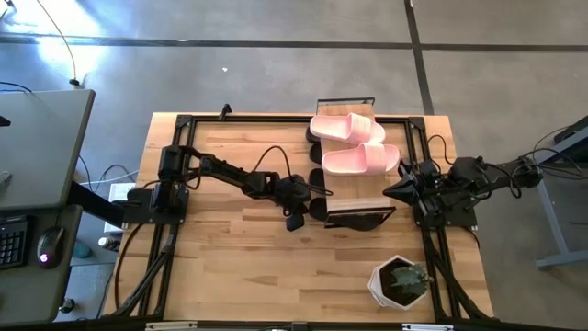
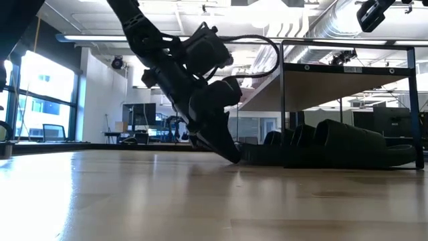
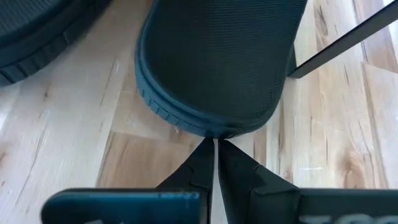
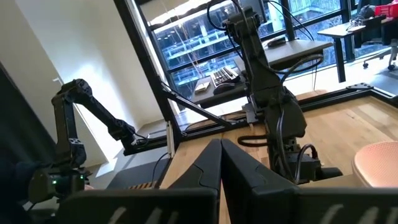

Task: Pick and place slides into the shelf
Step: Put the black slide under the shelf, then adjust the pink slides on the shelf

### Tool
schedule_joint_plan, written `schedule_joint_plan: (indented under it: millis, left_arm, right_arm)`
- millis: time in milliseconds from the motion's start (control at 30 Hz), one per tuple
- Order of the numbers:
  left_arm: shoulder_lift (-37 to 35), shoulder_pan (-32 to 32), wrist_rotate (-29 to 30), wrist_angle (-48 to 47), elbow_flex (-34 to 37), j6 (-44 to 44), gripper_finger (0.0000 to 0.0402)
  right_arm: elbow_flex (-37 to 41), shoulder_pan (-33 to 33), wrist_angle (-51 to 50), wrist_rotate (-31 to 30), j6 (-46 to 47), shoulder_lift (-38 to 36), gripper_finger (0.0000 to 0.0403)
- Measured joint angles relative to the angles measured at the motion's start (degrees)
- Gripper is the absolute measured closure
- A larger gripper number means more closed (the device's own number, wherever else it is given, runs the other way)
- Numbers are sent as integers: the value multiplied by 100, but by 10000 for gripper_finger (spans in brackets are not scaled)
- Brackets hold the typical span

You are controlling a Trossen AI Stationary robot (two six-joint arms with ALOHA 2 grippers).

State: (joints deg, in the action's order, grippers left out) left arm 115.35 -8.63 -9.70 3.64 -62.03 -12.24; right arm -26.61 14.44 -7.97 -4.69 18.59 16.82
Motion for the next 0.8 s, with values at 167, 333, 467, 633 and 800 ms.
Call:
schedule_joint_plan:
  millis: [167,333,467,633,800]
  left_arm:
    - [-2,7,4,-32,-3,-1,390]
    - [-63,7,83,-87,4,-3,390]
    - [-170,7,372,-203,11,-15,390]
    - [-223,5,540,-433,17,-14,390]
    - [-299,5,672,-539,10,-19,390]
  right_arm:
    - [0,0,-14,-2,68,0,403]
    - [2,0,-75,-4,107,0,403]
    - [2,0,-101,-7,158,0,403]
    - [2,0,-133,-85,235,-3,403]
    - [-258,0,-426,-180,186,-4,403]
